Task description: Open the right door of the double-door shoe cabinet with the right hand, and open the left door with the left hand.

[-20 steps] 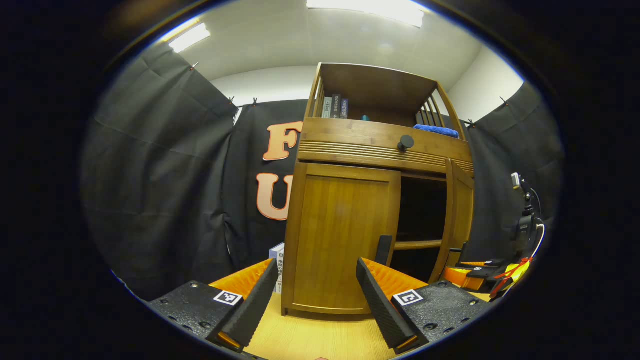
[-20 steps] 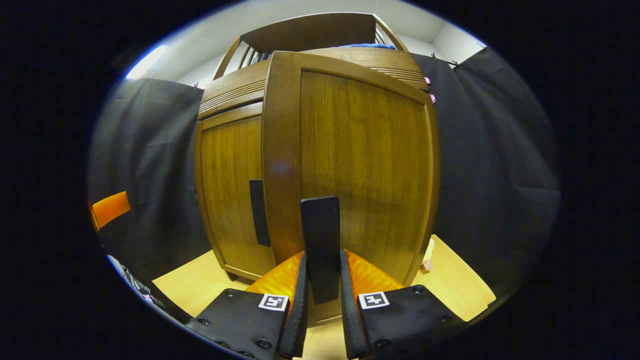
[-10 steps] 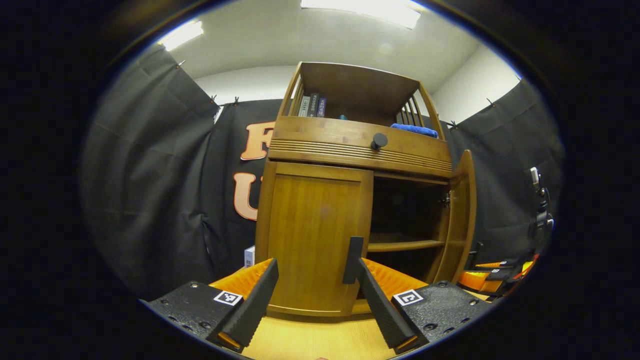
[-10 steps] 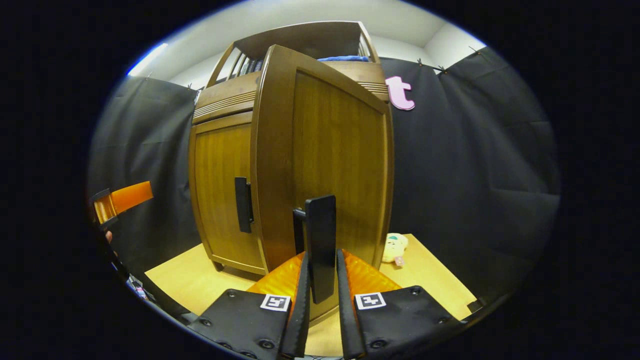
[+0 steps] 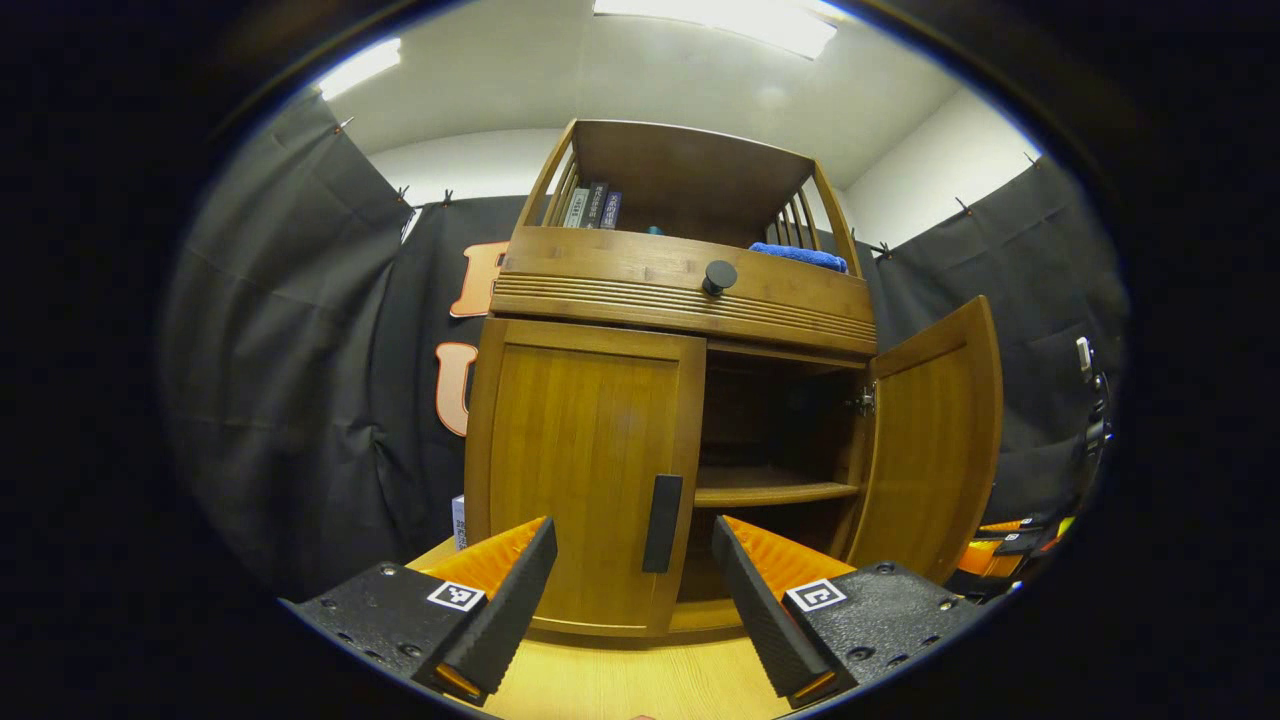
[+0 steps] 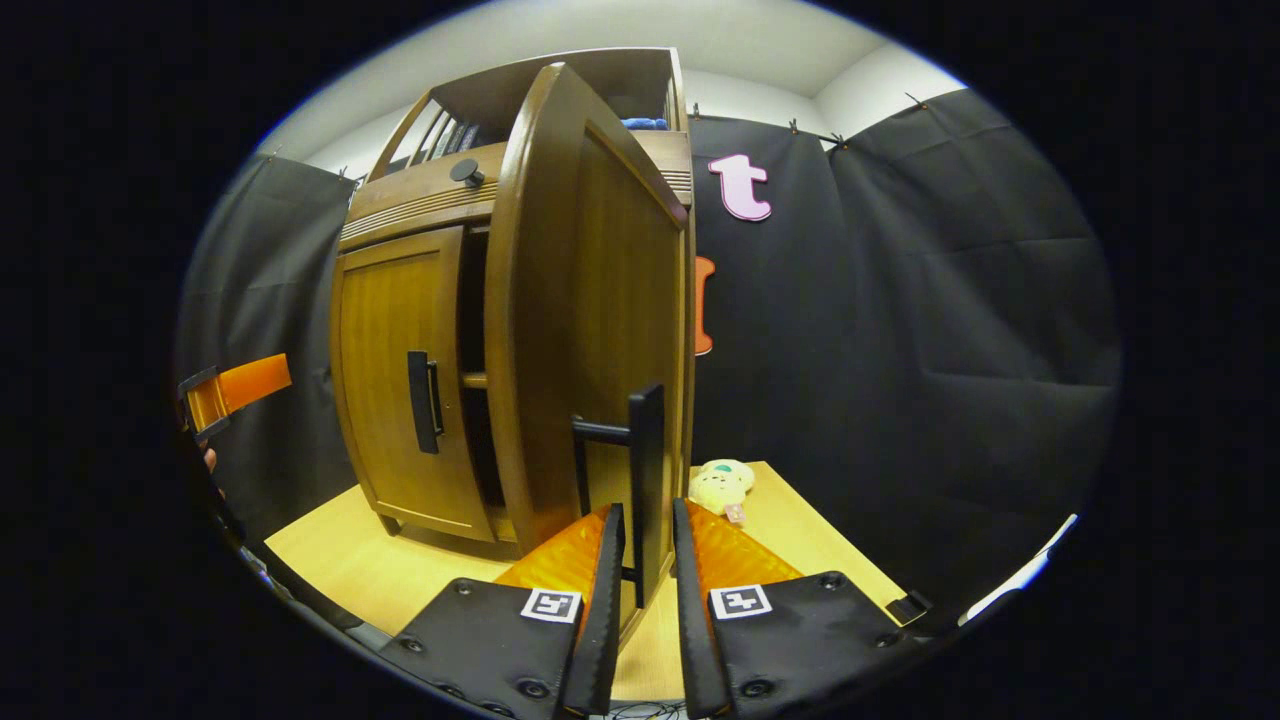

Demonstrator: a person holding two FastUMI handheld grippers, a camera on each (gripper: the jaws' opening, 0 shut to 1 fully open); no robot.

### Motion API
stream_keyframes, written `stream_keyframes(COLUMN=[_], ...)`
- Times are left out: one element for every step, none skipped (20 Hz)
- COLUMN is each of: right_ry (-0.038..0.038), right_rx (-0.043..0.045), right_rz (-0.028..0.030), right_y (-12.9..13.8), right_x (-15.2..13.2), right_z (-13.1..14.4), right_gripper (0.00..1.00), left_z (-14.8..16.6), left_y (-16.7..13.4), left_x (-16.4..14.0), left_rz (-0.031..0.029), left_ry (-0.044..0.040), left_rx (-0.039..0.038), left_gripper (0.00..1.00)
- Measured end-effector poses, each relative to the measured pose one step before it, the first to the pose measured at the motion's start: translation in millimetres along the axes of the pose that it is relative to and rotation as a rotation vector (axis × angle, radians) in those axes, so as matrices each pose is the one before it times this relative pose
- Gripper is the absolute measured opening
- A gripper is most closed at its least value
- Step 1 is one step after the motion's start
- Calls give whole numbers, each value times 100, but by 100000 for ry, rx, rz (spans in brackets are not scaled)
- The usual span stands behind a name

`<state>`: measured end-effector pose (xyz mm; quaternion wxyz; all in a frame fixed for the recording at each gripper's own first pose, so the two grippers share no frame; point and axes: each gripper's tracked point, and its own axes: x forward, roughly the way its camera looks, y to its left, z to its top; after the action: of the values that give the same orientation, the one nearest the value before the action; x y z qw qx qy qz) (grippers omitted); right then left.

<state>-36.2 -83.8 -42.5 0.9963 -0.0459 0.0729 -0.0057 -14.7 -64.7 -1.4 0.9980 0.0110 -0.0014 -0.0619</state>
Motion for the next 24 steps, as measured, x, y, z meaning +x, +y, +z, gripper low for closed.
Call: stream_keyframes(right_ry=[181, -154, 273, 287, 90, 476, 457, 545, 387, 427, 215, 124, -121, -31, -113, -80, -1, 77, 344, 162, 665, 343, -6, 169], right_rx=[-970, -1015, 750, 2109, 1622, 523, -361, -571, -352, -337, -272, 219, 640, 736, 666, 827, 501, 141, -496, 120, 560, 398, 87, -146], right_rz=[-3712, -2805, 204, 748, 631, 1508, 1374, 1570, 1491, 1344, 1303, 1156, 1123, 1123, 1012, 1424, 1277, 1297, 934, 1229, 585, 1274, 1059, 824], right_y=[-1048, -1134, -804, -577, -392, -350, -377, -313, -419, -362, -345, -333, -494, -319, -433, -398, -503, -311, -395, -541, -532, -348, -207, -97], right_x=[-35, -27, 224, -168, 177, -61, 14, -10, 103, 135, 58, 13, 2, 54, -101, 21, 104, 69, 89, 179, -212, 137, -34, 23], right_z=[39, 10, 89, -5, 23, 52, -49, -1, 47, 108, -21, -12, -70, 5, -111, 90, -70, 24, 66, -86, -157, -93, 431, 57], right_gripper=[37, 11, 17, 15, 16, 15, 19, 15, 15, 15, 15, 15, 19, 15, 15, 15, 15, 15, 7, 16, 19, 23, 24, 25], left_z=[72, -65, -84, -134, -13, -238, -6, 50, 1, 34, -81, 68, 18, -56, -93, -22, 33, 56, -25, 151, 62, 57, 157, -18], left_y=[-87, -37, -156, -64, -12, 112, 140, 264, 210, 105, 249, 313, 226, 247, 277, 289, 231, 190, 218, 144, 172, 101, 123, 54], left_x=[10, 60, 55, -12, 69, -33, 107, 15, 40, 58, -57, 38, -39, 27, 38, 19, 159, -35, -12, -19, 43, 25, 23, -89], left_rz=[77, 0, -29, -20, -32, 246, 646, 770, 584, 471, 663, 820, 735, 598, 546, 528, 405, 340, 293, 323, 213, 91, 88, 131], left_ry=[-16, -30, 107, 219, 221, 32, -95, -136, -218, -76, 20, -42, -55, 10, -76, -89, 7, -63, -101, -162, -99, -104, -216, -193], left_rx=[119, -147, -282, -326, -255, -174, -125, -140, -159, -76, 86, 85, -73, -175, -195, -238, -232, -202, -153, -70, -2, 97, 219, 302], left_gripper=[92, 92, 92, 92, 92, 92, 92, 92, 92, 92, 92, 95, 92, 92, 92, 92, 92, 92, 92, 92, 92, 92, 92, 92])
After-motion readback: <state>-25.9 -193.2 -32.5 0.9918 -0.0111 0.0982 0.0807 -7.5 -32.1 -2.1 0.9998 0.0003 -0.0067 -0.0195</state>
